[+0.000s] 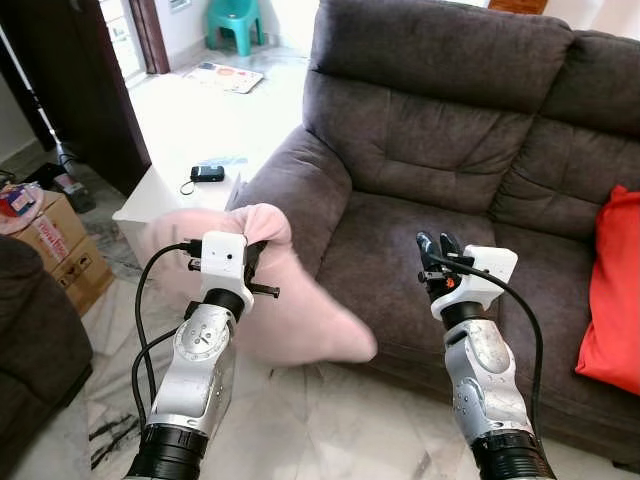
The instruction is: Move the pillow to the sofa from floor
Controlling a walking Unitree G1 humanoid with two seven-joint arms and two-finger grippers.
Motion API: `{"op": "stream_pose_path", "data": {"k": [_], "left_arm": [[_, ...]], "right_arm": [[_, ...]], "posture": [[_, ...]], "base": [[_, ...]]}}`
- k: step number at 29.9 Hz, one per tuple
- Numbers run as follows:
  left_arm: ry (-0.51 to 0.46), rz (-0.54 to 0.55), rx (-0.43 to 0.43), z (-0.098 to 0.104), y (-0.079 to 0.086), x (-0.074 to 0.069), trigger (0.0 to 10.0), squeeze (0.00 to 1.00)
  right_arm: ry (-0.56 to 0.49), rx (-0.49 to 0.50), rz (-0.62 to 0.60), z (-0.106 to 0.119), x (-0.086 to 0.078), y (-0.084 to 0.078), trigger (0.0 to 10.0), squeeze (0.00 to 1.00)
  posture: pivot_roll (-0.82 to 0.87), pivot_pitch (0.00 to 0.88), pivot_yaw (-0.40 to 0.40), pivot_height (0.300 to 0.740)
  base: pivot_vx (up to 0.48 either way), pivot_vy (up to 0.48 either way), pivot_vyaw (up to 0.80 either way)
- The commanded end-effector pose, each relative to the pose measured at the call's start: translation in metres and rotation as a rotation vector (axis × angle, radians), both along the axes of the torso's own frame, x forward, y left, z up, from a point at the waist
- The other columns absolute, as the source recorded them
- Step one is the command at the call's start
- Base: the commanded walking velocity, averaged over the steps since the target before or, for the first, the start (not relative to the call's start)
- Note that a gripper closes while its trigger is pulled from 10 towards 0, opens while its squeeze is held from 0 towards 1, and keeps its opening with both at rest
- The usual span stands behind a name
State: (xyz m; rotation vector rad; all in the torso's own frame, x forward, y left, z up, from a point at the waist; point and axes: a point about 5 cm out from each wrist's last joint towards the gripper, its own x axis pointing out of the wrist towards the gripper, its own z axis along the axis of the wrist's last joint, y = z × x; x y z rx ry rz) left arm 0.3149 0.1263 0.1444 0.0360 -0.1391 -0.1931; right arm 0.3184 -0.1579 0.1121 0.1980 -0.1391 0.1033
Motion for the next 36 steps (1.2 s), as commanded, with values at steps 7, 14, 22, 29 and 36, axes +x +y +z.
{"op": "stream_pose_path", "data": {"k": [7,14,22,29,36], "left_arm": [[-0.105,-0.025,0.014,0.024,-0.0076,0.0038,10.0,0.0],[-0.112,-0.02,0.016,0.0255,-0.0076,0.0039,10.0,0.0],[-0.108,0.001,0.025,0.0244,-0.0045,0.0045,10.0,0.0],[-0.108,0.006,0.026,0.0246,-0.0039,0.0049,10.0,0.0],[-0.108,0.008,0.02,0.0246,-0.0039,0.0047,10.0,0.0]], "right_arm": [[0.019,-0.01,-0.007,-0.0016,0.0017,-0.0023,10.0,0.0],[0.021,-0.013,-0.009,-0.0018,0.001,-0.0033,10.0,0.0],[0.022,-0.01,-0.004,-0.0015,0.0019,-0.0011,10.0,0.0],[0.022,-0.013,-0.003,-0.0012,0.0022,-0.0009,10.0,0.0],[0.022,-0.024,0.007,-0.0017,0.0016,-0.001,10.0,0.0]], "posture": [[0.07,0.0,-0.072,0.74],[0.07,0.0,-0.076,0.74],[0.07,0.0,-0.079,0.74],[0.07,0.0,-0.08,0.74],[0.07,0.0,-0.083,0.74]], "base": [[0.0,0.0,-0.74],[0.0,-0.082,-0.74],[0.0,-0.305,-0.73],[0.0,-0.074,-0.73],[0.0,0.0,-0.31]]}}
